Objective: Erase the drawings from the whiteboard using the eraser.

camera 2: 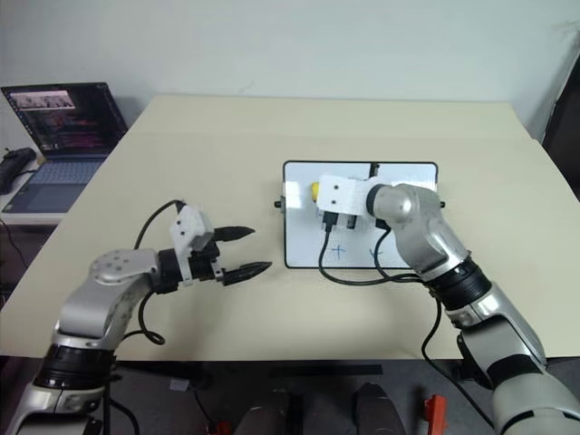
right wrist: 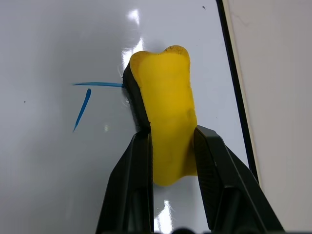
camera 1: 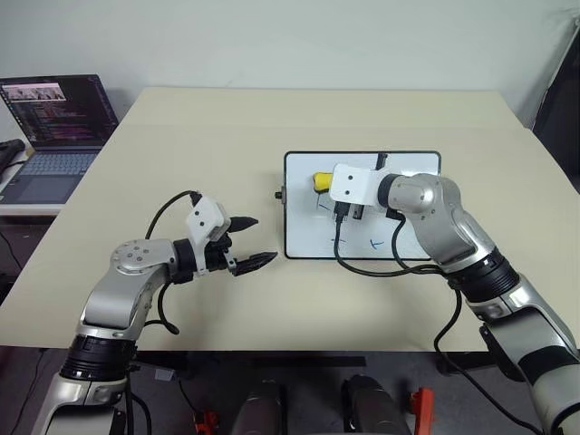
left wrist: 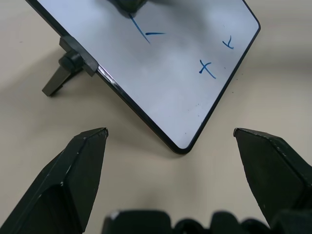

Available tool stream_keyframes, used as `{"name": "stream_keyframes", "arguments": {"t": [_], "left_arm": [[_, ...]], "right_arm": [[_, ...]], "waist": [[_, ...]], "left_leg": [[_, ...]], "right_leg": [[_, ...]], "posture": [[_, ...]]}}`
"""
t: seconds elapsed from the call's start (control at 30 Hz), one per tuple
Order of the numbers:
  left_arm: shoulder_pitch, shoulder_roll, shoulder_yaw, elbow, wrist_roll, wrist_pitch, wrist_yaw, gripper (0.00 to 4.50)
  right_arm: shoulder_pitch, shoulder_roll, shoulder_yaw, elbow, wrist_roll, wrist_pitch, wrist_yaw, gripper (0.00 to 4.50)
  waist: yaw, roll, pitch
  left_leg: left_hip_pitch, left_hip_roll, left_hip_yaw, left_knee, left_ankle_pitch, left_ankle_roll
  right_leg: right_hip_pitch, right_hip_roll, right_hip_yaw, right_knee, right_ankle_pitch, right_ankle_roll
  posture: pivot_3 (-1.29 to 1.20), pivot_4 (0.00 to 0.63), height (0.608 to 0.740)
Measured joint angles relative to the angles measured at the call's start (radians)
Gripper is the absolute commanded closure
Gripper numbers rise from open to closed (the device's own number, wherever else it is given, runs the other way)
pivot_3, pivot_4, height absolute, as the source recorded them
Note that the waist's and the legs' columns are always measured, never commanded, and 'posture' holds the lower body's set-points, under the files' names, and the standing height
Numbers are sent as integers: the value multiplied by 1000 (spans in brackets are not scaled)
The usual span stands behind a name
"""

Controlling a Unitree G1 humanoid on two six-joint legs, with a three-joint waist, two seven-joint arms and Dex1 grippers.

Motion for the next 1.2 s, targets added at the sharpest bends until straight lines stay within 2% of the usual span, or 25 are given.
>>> {"name": "stream_keyframes", "arguments": {"t": [0.13, 0.3, 0.47, 0.6, 0.83, 0.97, 1.1, 1.2], "left_arm": [[0, 0, 0, 0, 0, 1, -1, 0], [-4, -2, -2, 0, 1, 1, -1, 0], [-18, -4, -16, 0, 1, 1, -2, 0], [-23, -5, -18, 3, 2, 1, -3, 0], [-31, -9, -26, 9, 2, 0, -4, 0], [-33, -9, -35, 10, 2, 0, -4, 0], [-33, -9, -36, 10, 2, 0, -4, 0], [-33, -9, -36, 10, 2, -1, -3, 0]], "right_arm": [[18, 2, 39, -18, -38, 2, 39, 3664], [95, -4, 91, -80, -61, 5, 128, 3664], [142, -6, 118, -109, -90, 3, 161, 3667], [120, 23, 113, -65, -97, 3, 108, 3668], [1, 87, 29, 99, -169, 12, -144, 3670], [-13, 103, 25, 135, -201, -6, -228, 3671], [-16, 101, 25, 137, -203, -20, -202, 3675], [14, 79, 40, 77, -193, -34, -85, 3677]], "waist": [[-1, 0, 0], [-1, -1, -1], [-3, -1, -1], [-4, -1, -1], [-5, -1, -1], [-6, -1, -1], [-7, -1, -1], [-7, -2, -1]], "left_leg": [[3, 0, 1, 1, 0, 0], [18, 0, 1, 0, 1, -1], [19, 0, 0, 0, 3, -2], [19, 0, 0, 0, 6, -2], [18, 0, -1, -2, 9, -4], [17, 0, 0, -4, 9, -4], [17, 0, 0, -5, 9, -4], [18, 0, -1, -5, 9, -4]], "right_leg": [[1, 0, 0, 5, 0, 0], [15, 1, -1, 5, -2, -2], [16, 2, -2, 6, -2, -3], [16, 2, -2, 6, -2, -2], [13, 3, -2, 6, 1, -2], [11, 2, -2, 6, 3, -5], [11, 2, -2, 6, 3, -5], [13, 3, -2, 5, 1, -3]], "posture": [[0, 150, 740], [0, 150, 740], [0, 150, 740], [0, 150, 740], [0, 150, 740], [0, 150, 740], [0, 150, 740], [0, 150, 740]]}}
